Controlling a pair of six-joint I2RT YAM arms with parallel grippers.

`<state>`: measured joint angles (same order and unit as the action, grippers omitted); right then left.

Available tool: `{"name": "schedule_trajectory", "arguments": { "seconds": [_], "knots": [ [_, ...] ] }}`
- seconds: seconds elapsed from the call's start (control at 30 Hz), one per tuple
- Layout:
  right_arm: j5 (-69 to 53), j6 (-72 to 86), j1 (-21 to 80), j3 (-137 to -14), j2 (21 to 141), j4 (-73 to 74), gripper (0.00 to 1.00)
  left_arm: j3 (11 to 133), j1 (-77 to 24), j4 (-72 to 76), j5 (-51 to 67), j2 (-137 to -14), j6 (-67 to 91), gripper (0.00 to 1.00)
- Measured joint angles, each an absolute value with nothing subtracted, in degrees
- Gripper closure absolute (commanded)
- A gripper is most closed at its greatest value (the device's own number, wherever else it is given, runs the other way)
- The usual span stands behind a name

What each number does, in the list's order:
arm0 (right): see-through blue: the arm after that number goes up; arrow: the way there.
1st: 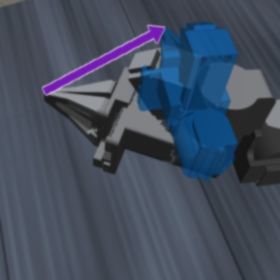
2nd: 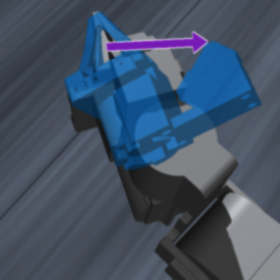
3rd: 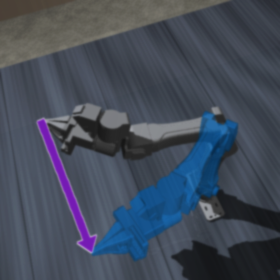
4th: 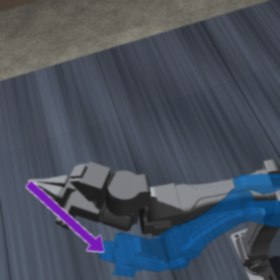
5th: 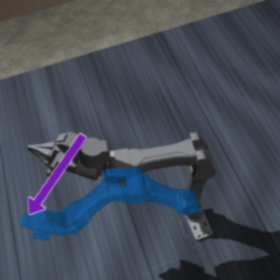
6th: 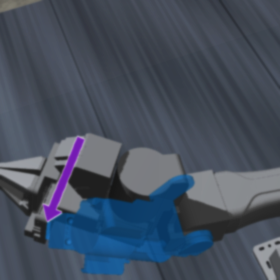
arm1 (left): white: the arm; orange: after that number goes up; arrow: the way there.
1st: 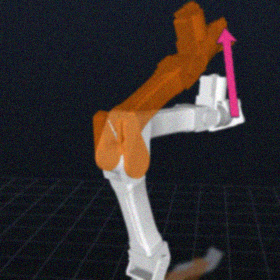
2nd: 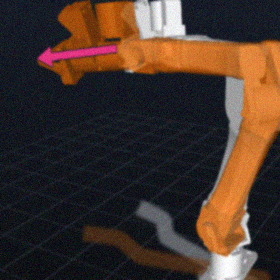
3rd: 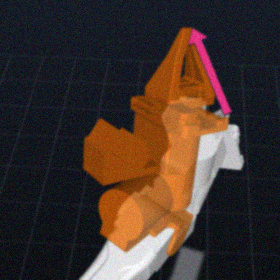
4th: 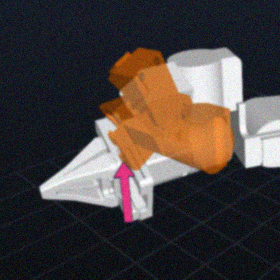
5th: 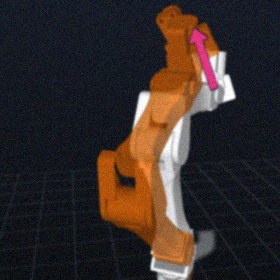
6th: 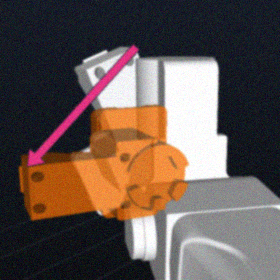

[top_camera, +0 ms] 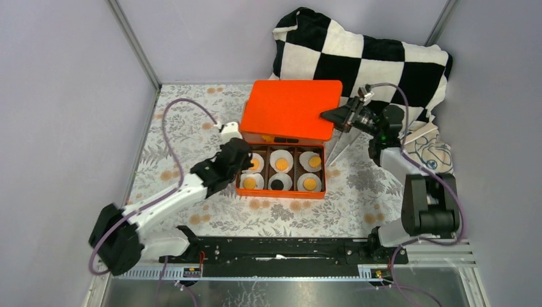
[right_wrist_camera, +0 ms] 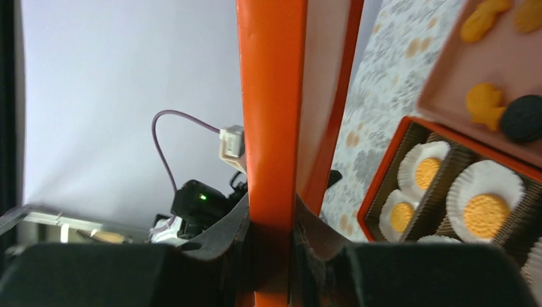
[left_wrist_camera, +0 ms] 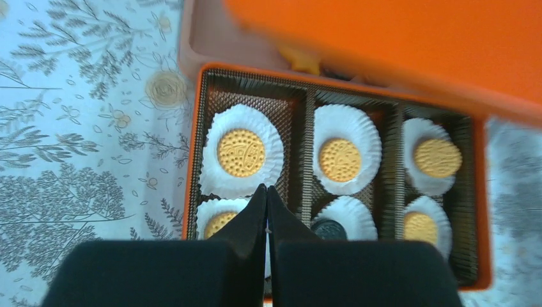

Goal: Pack the cookies

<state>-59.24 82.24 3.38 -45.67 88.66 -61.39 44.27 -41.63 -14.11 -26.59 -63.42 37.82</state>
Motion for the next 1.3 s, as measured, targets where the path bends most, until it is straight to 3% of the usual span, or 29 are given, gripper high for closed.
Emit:
{"name": "schedule_trajectory", "arguments": {
  "seconds": [0.17,0.4,0.8,1.3],
  "knots": [
    [-54.98,65.32,-0.27,-47.77,77.36,-39.24,1.00,49.93,-41.69,-15.53,-26.30,-78.32,38.54,1.00],
    [-52.95,54.13,-1.83,-48.60,68.25,-25.43,1.00,55.57,-39.59,-16.60,-26.70,-89.47,40.86,1.00],
    [-53.23,53.60,-1.83,-40.91,66.87,-21.98,1.00,59.70,-28.75,-19.20,-25.93,-99.63,42.78,1.00],
    [-54.87,55.16,-1.83,-35.22,62.17,-24.71,1.00,60.66,-20.16,-20.91,-28.40,-99.72,42.98,1.00]
  ]
}}
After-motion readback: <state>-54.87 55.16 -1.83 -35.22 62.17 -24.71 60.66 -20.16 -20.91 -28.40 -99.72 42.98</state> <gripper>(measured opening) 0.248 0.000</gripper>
